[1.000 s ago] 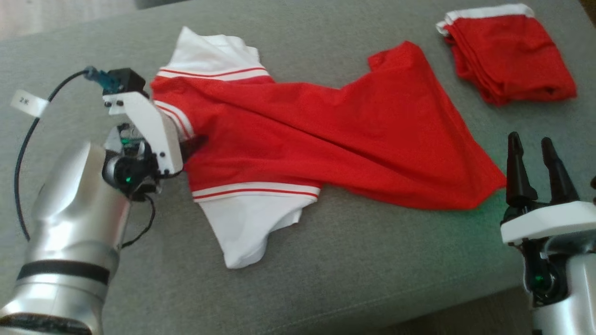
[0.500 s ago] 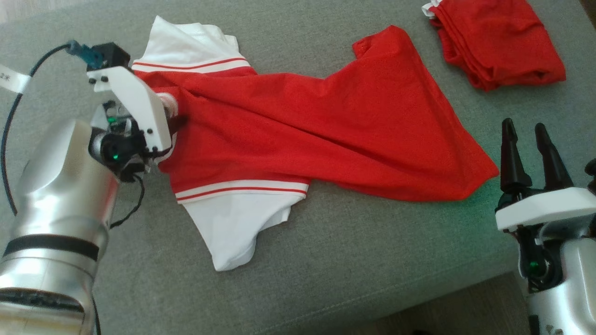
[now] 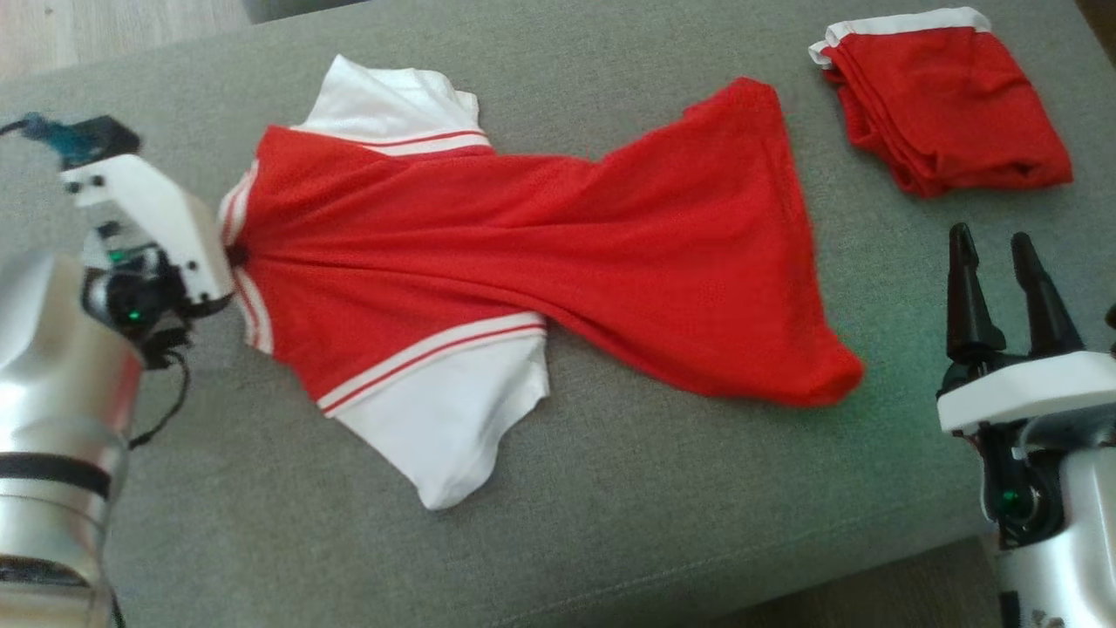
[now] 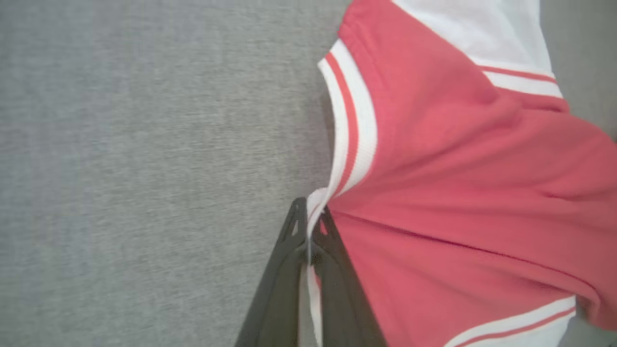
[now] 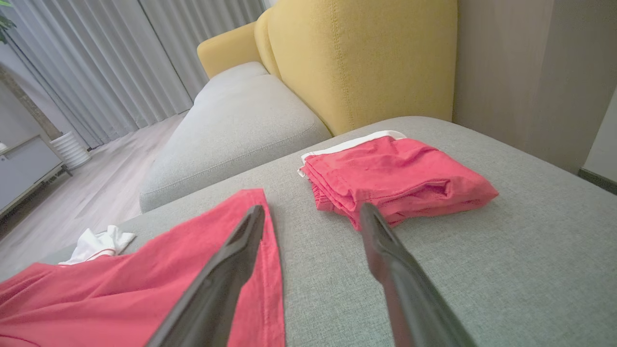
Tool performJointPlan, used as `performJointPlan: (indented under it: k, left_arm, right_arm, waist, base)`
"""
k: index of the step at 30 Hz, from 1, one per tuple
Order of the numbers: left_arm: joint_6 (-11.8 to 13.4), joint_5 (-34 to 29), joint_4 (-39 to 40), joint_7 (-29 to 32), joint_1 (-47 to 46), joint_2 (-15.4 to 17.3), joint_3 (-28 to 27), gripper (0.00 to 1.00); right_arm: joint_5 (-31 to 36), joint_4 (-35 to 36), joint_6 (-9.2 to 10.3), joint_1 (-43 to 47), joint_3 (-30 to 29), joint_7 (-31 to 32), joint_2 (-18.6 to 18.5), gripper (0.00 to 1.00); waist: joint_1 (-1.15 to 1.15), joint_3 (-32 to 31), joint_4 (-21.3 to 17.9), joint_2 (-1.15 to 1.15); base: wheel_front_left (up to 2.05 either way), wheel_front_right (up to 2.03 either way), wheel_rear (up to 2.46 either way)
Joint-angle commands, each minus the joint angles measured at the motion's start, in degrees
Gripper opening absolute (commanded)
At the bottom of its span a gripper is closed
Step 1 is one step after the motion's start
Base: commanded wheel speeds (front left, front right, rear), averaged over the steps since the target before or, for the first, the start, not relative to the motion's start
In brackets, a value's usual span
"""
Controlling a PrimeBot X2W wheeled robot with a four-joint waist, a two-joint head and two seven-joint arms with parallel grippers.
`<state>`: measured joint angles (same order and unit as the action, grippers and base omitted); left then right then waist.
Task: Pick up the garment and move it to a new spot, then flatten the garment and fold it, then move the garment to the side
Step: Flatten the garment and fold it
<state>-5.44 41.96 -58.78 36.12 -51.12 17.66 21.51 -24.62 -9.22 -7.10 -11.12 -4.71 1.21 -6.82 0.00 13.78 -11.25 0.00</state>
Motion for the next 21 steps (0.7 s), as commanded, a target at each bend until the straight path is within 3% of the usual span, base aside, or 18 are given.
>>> performJointPlan:
  k: [1,10,11,12,13,14,21]
  left_arm:
    - [0.9,0.4,0.9,-1.0,-3.7,3.8,-2.4,0.00]
    - [5.1,0.1,-0.6,-11.0,-4.4,6.2,-4.8,0.00]
    - [5.1,0.0,-0.8,-12.1,-4.4,6.0,-4.8,0.28]
    - [5.1,-0.1,-1.0,-13.1,-4.5,5.8,-4.8,0.66]
    - [5.1,-0.1,-1.0,-13.1,-4.5,5.8,-4.8,0.66]
    - [4.8,-0.2,-1.0,-14.4,-4.5,5.6,-4.7,1.00]
    - [0.6,-1.9,-0.1,-20.5,-3.8,4.4,-2.2,1.00]
  right_arm:
    - [0.4,2.4,-0.39,-0.4,0.6,0.3,-1.4,1.00]
    - [0.6,3.1,-0.39,-0.4,-0.2,0.6,-1.7,1.00]
    - [0.6,3.0,-0.39,-0.4,-0.2,0.6,-1.7,1.00]
    - [0.7,3.0,-0.39,-0.4,-0.2,0.6,-1.7,1.00]
    - [0.7,3.0,-0.39,-0.4,-0.2,0.6,-1.7,1.00]
    - [0.8,2.9,-0.39,-0.4,-0.1,0.5,-1.6,1.00]
    - [1.3,2.4,-0.39,0.8,0.3,0.1,-1.8,1.00]
  waist:
    - [0.00,0.3,0.0,0.00]
    - [0.00,1.6,0.3,0.00]
    - [0.00,1.5,0.6,0.00]
    - [0.00,1.3,0.9,0.00]
    - [0.00,1.3,0.9,0.00]
    - [0.00,1.0,1.3,0.00]
    - [0.00,-3.2,4.7,0.00]
  base:
    - [0.00,0.00,0.00]
    - [0.00,0.00,0.00]
    - [0.00,0.00,0.00]
    - [0.00,0.00,0.00]
    - [0.00,0.00,0.00]
    - [0.00,0.00,0.00]
    - [0.00,0.00,0.00]
